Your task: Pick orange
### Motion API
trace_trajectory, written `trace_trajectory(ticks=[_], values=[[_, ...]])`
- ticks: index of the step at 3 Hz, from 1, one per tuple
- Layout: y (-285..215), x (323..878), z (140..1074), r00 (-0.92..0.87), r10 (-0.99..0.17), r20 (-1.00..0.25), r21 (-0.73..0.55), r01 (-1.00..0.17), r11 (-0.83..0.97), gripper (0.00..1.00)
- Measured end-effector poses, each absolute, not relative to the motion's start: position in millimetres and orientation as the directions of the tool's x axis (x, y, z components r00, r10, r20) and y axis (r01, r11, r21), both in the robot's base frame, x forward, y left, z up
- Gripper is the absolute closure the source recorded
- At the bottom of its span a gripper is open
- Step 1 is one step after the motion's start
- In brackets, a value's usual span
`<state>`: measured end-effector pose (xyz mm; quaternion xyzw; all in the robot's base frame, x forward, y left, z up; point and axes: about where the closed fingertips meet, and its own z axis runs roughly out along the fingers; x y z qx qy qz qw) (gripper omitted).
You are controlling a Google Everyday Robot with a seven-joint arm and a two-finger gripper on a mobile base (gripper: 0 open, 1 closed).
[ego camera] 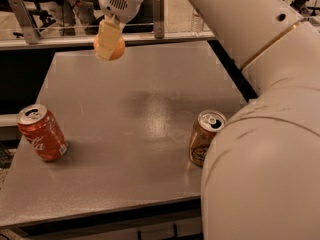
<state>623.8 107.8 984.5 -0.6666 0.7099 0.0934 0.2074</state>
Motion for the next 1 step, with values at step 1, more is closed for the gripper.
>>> trace_trajectory(ticks=[1], values=[[109.7, 625.2, 984.2, -0.024, -0.906, -0.423, -0.147, -0.985, 0.095, 1.00]])
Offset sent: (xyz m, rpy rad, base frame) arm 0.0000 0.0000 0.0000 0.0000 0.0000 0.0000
